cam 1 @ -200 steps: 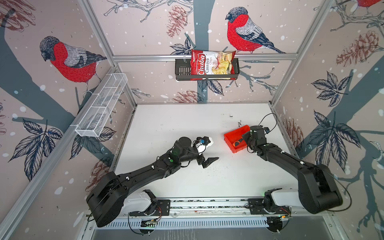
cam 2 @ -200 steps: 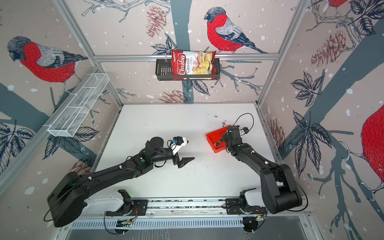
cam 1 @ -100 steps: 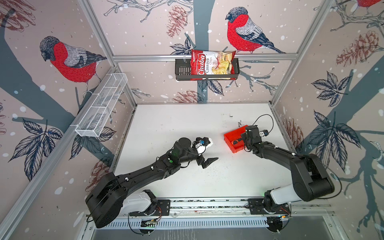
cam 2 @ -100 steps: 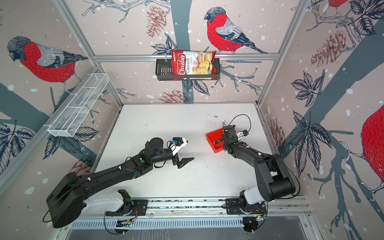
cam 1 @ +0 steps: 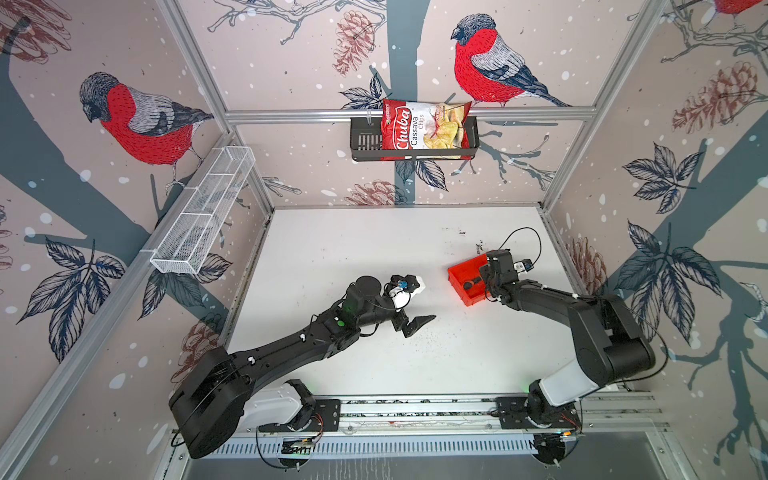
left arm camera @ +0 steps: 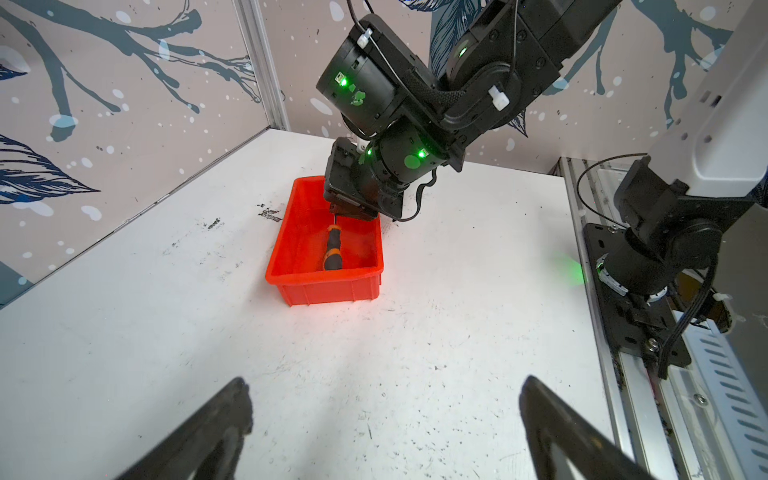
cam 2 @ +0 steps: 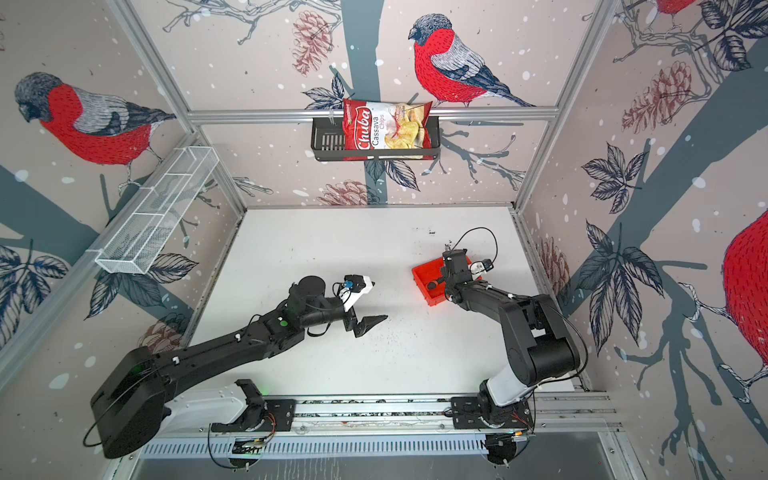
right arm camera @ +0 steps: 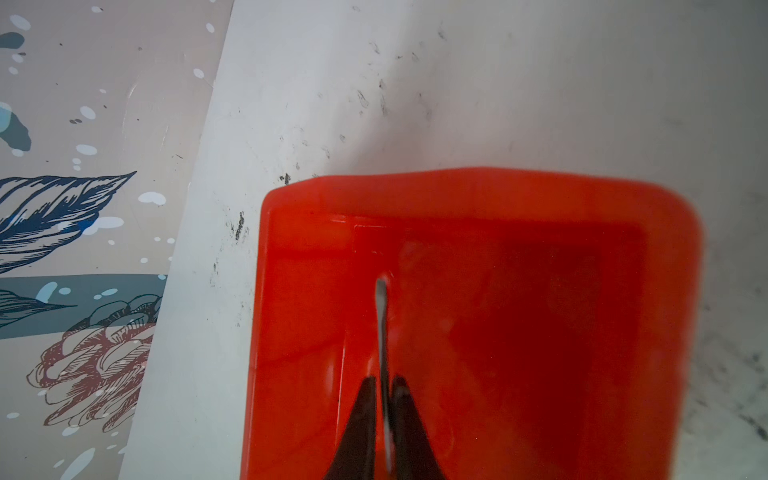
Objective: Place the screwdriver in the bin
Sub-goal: 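Carry the screwdriver with the right gripper over the red bin and lower it in, then open the right gripper to release the screwdriver into the bin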
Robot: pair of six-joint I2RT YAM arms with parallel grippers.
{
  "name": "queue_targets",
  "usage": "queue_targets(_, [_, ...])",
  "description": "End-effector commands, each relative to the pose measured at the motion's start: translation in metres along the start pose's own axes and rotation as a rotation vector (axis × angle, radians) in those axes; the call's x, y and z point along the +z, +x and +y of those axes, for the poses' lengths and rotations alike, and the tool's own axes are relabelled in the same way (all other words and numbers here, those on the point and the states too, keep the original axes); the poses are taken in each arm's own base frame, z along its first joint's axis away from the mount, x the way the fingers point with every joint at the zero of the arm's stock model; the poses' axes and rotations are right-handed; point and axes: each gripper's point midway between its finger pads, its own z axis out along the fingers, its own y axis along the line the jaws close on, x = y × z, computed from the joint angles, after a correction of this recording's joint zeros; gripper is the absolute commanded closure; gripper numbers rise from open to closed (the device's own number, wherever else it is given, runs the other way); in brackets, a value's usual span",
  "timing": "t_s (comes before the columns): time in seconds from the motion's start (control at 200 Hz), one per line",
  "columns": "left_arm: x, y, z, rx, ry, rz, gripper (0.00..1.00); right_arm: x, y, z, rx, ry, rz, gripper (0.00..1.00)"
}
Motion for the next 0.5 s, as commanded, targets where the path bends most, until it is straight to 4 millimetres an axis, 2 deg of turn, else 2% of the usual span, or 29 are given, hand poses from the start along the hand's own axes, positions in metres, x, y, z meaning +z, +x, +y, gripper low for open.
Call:
queue_targets(0.0, [-0.001,-0.006,0.001,0.007,-0.005,-0.021,0.00,-0.001,-0.007,0.007,-0.028,-0.020,-0.034,0.82])
queue_targets(0.125, [-0.001,-0.007,0.000,0.010,-0.001,-0.025,0.00,-0.008,-0.012,0.018,-0.080,-0.049,-0.062,0.67])
queue_targets(0.4, [-0.007,-0.013,0.005,-0.011,-0.043,-0.082,0.00,-0.042,-0.026,0.046,-0.289,-0.179,-0.155,0.21])
queue_targets(0.495, [-0.008,-0.013,0.007,-0.019,-0.055,-0.085,0.00,-0.056,-0.031,0.055,-0.372,-0.230,-0.200,0.12])
